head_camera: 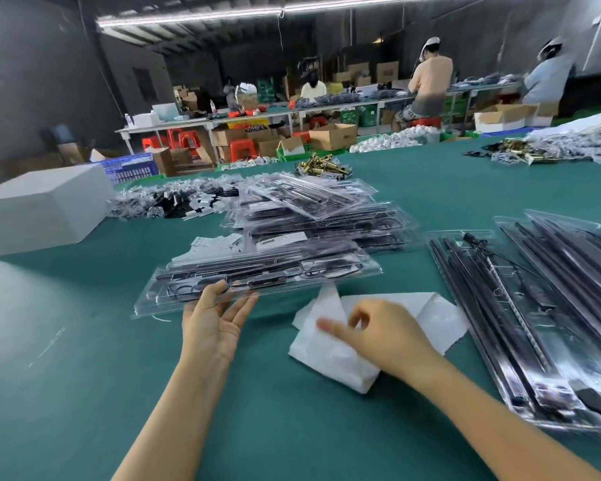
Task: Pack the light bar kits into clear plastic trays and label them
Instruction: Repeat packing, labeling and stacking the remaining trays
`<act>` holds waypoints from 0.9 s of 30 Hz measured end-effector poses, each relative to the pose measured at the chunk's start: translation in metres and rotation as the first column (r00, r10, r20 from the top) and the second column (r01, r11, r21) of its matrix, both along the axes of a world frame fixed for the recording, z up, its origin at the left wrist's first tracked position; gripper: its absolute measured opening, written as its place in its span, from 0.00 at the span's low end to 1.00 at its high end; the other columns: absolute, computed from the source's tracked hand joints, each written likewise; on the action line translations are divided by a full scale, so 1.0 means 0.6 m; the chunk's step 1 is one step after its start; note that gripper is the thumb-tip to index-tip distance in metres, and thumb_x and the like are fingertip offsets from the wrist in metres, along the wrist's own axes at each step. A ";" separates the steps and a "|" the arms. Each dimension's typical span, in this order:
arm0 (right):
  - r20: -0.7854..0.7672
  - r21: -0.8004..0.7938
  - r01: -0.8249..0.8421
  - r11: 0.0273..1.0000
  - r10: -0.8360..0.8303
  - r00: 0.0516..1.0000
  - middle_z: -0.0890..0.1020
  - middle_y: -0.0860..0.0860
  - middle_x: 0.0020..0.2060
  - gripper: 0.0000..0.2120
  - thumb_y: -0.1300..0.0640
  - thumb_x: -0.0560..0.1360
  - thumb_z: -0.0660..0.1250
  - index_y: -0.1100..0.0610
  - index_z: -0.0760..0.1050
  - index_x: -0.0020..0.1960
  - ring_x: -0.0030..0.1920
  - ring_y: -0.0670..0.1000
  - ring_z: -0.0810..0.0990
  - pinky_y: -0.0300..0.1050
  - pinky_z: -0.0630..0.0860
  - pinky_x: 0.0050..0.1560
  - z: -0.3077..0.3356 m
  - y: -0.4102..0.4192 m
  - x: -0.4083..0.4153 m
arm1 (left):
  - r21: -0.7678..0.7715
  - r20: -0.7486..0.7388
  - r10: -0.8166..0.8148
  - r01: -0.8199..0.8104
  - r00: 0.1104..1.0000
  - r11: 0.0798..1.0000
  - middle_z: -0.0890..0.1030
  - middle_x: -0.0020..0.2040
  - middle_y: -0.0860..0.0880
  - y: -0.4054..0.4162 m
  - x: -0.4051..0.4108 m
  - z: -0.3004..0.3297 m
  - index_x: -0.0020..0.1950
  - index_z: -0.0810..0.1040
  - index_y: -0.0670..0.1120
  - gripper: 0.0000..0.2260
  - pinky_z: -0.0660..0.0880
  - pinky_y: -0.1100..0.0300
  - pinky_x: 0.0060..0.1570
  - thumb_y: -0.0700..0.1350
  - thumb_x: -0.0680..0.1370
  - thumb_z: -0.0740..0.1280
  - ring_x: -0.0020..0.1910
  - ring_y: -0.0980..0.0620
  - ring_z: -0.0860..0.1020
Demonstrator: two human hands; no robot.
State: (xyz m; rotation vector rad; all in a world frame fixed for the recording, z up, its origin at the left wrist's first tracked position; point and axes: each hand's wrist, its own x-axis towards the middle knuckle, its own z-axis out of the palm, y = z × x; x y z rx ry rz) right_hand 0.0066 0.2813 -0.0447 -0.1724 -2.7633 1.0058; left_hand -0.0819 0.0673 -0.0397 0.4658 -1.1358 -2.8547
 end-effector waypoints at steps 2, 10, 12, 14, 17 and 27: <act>0.041 0.088 -0.129 0.988 0.126 0.991 0.77 0.45 0.34 0.21 0.34 0.66 0.69 0.53 0.74 0.36 0.37 0.44 0.75 0.41 0.72 0.37 -0.008 -0.012 -0.002 | 0.007 0.002 0.004 -0.004 1.000 1.000 0.74 0.47 0.40 0.003 0.000 -0.004 0.58 0.67 0.43 0.13 0.80 0.53 0.29 0.35 0.77 0.66 0.42 0.37 0.80; -0.075 -0.856 -0.178 0.485 0.223 0.972 0.78 0.53 0.32 0.05 0.61 0.74 0.66 0.59 0.70 0.43 0.31 0.50 0.77 0.41 0.74 0.32 0.060 0.032 0.003 | 0.002 0.048 -0.055 0.054 0.997 0.999 0.74 0.50 0.38 0.011 -0.003 -0.015 0.58 0.67 0.41 0.11 0.80 0.51 0.29 0.34 0.78 0.64 0.45 0.35 0.79; -0.100 -0.951 -0.140 0.274 0.154 0.983 0.82 0.55 0.34 0.06 0.58 0.72 0.66 0.60 0.72 0.46 0.32 0.53 0.81 0.44 0.79 0.31 0.072 0.044 0.006 | -0.020 0.071 -0.087 0.089 0.994 0.996 0.74 0.50 0.37 0.014 0.000 -0.017 0.55 0.70 0.39 0.07 0.81 0.49 0.30 0.34 0.78 0.64 0.45 0.35 0.79; -0.070 -0.972 -0.086 0.220 0.076 0.995 0.82 0.55 0.35 0.04 0.58 0.76 0.64 0.59 0.72 0.48 0.31 0.53 0.81 0.45 0.79 0.31 0.076 0.051 0.006 | -0.038 0.080 -0.131 0.134 0.988 0.990 0.74 0.50 0.38 0.019 0.004 -0.016 0.48 0.72 0.37 0.01 0.82 0.48 0.32 0.34 0.78 0.63 0.46 0.35 0.79; 0.006 -0.972 0.010 0.234 -0.015 1.000 0.80 0.53 0.32 0.05 0.58 0.79 0.62 0.58 0.71 0.46 0.28 0.51 0.78 0.43 0.76 0.28 0.065 0.058 -0.002 | -0.097 0.135 -0.172 0.186 0.976 0.978 0.75 0.47 0.38 0.026 0.007 -0.019 0.44 0.73 0.38 0.03 0.81 0.49 0.31 0.34 0.78 0.62 0.44 0.36 0.79; 0.077 -0.839 0.219 0.499 -0.289 0.954 0.80 0.55 0.40 0.04 0.56 0.80 0.61 0.55 0.70 0.48 0.36 0.53 0.79 0.44 0.74 0.31 0.018 0.059 -0.034 | -0.274 0.334 -0.210 0.308 0.919 0.911 0.79 0.46 0.30 0.016 0.019 0.004 0.51 0.74 0.37 0.03 0.80 0.49 0.29 0.34 0.77 0.64 0.40 0.36 0.81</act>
